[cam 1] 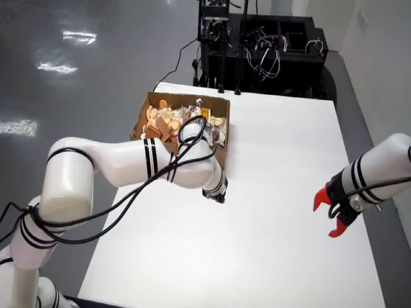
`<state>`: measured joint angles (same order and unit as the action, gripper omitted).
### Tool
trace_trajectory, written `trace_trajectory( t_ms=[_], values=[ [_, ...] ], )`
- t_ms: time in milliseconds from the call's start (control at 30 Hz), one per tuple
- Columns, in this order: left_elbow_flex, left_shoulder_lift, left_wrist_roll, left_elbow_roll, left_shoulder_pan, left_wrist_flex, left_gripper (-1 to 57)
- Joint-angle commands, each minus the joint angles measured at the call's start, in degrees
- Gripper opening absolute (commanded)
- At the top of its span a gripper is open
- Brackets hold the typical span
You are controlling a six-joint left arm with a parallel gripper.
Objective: Grasp a snack and put it in the bin.
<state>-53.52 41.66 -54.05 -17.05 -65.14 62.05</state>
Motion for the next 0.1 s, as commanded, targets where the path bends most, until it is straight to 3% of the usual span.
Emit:
trace_trajectory(
  t_ms=[33, 100],
  values=[
    [0.00, 0.00, 0.00, 0.00, 0.17, 0.00, 4.2],
    [0.00, 0.00, 0.00, 0.00, 0.21, 0.00, 4.2]
  ],
)
